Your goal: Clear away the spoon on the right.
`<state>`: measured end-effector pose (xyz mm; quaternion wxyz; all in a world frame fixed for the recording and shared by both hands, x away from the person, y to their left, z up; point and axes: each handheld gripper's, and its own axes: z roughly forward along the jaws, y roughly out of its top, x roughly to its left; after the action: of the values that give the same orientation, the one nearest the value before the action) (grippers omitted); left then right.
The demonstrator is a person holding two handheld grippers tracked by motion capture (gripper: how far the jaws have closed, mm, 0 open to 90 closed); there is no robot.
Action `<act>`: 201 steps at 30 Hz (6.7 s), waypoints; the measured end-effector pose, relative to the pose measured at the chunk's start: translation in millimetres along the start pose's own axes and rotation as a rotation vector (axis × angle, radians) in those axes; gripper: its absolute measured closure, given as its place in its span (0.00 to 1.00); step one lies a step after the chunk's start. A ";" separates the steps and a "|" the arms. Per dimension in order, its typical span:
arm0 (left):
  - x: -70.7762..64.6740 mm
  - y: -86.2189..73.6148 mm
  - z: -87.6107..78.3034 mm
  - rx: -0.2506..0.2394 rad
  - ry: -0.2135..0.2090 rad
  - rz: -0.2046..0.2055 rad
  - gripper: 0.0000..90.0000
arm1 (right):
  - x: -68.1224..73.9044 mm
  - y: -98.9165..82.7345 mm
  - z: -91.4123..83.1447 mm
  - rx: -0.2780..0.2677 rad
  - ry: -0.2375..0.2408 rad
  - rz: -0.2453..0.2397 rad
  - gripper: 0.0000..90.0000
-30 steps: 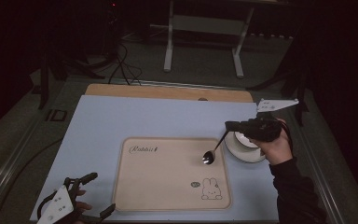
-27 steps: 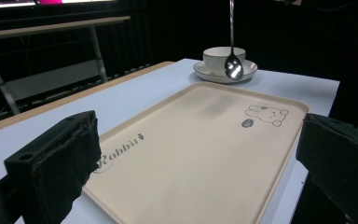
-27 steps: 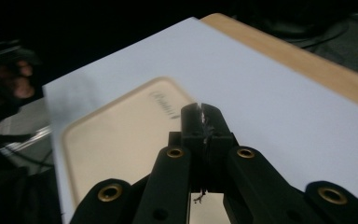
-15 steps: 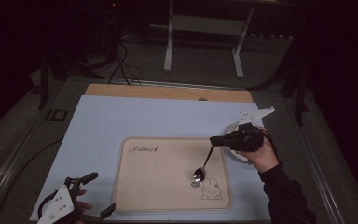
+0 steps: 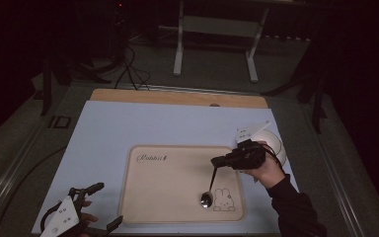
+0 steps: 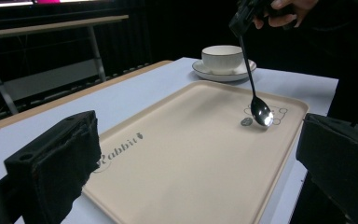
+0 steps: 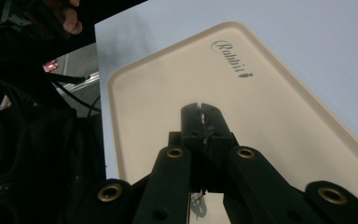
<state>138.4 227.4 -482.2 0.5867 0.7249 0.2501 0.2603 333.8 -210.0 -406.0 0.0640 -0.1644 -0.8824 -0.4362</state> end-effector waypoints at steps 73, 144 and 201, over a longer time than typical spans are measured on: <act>-3.2 -0.3 1.7 0.010 -0.045 0.019 0.00 | -64.5 -22.2 78.9 0.052 -0.078 0.087 0.82; -4.3 -0.2 2.9 0.012 -0.045 0.025 0.00 | -60.0 -37.3 84.5 0.049 -0.202 0.158 0.38; -4.2 -0.7 4.0 0.014 -0.060 0.015 0.00 | 36.6 -100.4 8.7 -0.189 -0.365 0.123 0.15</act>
<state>138.0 221.8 -484.0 0.5870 0.7382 0.2288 0.2412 265.0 -251.3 -477.1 -0.0861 -0.2994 -0.8227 -0.4755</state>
